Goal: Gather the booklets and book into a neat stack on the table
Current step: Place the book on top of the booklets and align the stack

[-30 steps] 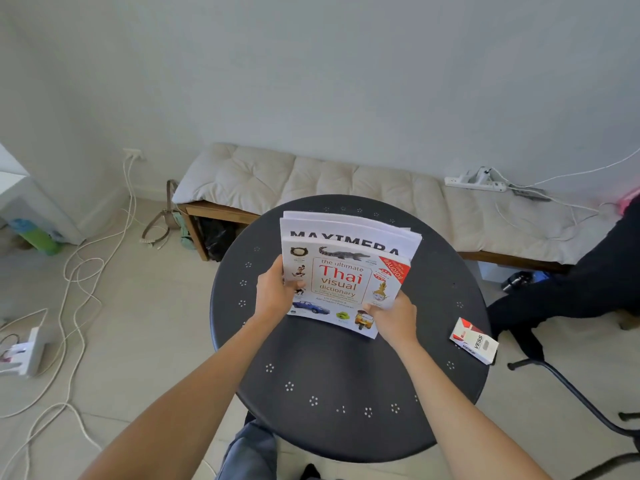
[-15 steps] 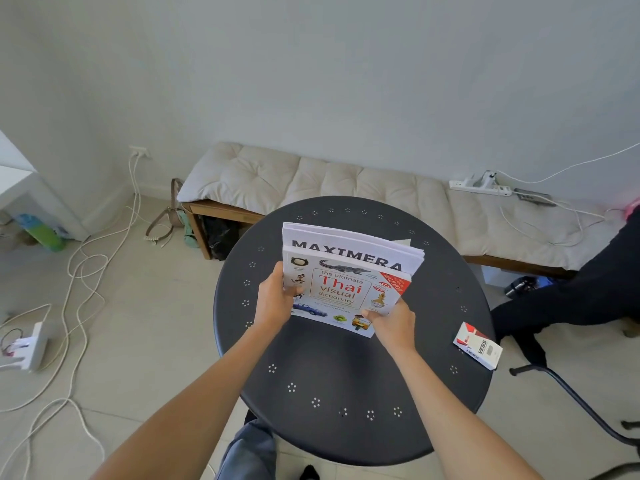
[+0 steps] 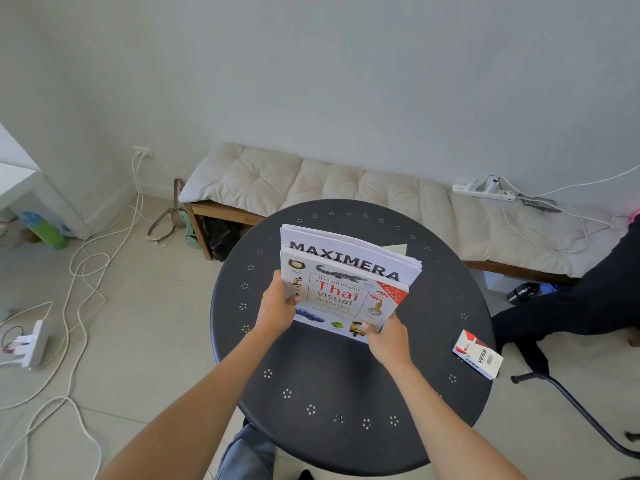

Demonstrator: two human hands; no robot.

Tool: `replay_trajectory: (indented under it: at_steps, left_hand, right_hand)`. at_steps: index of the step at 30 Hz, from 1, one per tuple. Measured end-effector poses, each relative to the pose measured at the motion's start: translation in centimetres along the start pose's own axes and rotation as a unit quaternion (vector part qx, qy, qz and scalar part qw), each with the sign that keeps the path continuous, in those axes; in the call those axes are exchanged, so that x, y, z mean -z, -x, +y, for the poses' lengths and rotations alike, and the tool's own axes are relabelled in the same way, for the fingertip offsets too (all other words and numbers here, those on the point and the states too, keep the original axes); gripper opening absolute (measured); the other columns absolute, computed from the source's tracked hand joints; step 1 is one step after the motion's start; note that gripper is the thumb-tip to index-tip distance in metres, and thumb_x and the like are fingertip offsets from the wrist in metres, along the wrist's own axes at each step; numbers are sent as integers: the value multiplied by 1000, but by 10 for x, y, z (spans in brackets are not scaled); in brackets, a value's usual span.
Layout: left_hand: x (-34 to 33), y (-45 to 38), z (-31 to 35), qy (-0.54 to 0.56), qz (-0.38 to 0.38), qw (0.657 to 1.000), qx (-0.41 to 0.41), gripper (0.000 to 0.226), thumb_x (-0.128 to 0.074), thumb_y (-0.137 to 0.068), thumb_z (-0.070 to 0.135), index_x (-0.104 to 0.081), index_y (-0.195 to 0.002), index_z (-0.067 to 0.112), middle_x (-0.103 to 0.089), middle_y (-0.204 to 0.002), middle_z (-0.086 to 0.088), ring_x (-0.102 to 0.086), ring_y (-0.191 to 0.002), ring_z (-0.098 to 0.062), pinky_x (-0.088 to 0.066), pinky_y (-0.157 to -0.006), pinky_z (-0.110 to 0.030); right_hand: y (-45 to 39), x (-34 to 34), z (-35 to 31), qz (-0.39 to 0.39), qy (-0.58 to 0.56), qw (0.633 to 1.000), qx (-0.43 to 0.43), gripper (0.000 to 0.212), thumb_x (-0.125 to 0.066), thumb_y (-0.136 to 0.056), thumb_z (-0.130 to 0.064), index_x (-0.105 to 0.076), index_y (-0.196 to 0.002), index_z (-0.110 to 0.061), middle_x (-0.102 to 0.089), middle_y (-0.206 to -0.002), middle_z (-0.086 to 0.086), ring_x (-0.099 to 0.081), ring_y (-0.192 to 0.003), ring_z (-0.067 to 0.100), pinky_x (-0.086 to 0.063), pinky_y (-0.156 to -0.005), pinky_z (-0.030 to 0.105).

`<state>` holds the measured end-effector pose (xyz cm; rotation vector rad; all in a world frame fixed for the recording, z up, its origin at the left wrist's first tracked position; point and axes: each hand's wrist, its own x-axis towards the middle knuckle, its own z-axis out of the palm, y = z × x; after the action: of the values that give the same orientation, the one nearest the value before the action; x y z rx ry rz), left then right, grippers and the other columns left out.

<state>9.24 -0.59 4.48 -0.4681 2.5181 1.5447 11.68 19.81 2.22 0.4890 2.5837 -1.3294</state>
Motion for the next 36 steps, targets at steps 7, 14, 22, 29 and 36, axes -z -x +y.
replay_trajectory:
  at_steps: [7,14,22,29,36]
  left_hand:
    - [3,-17,-2,-35,-2,999,-21,42,-47,-93,-5,-42,-130,15,-56,-136,-5,-51,-128,-33,-48,-96,-52]
    - [13,-70,5,-65,-55,996,20,26,-53,-94,7,-44,-118,10,-57,-133,-7,-58,-119,-30,-56,-86,-42]
    - [17,-139,-11,-124,-101,980,115,30,-63,-90,17,-52,-115,5,-63,-126,-9,-63,-112,-29,-54,-74,-31]
    - [19,-200,-20,-162,-119,964,173,29,-67,-86,26,-59,-102,3,-68,-114,-9,-64,-86,-19,-54,-66,-25]
    - [20,-252,-7,-127,-84,974,170,18,-70,-84,21,-58,-91,9,-69,-114,-9,-62,-78,-15,-42,-50,-18]
  right_hand:
    - [-14,-7,-3,59,-20,998,9,41,-62,-90,-5,-50,-127,-15,-61,-131,6,-56,-124,27,-50,-97,45]
    - [-53,-5,-18,38,13,999,-13,29,-63,-90,-10,-55,-117,-9,-65,-127,8,-62,-115,26,-52,-84,34]
    - [-121,-20,-35,-32,99,994,-42,17,-66,-87,-24,-57,-100,-18,-69,-116,2,-59,-84,11,-43,-57,21]
    - [-179,-42,-47,-88,135,983,-91,18,-68,-85,-28,-56,-73,-23,-72,-105,0,-60,-66,7,-44,-54,22]
    - [-227,-57,-64,-63,123,984,-116,19,-70,-83,-30,-58,-71,-21,-73,-101,0,-63,-69,11,-46,-53,24]
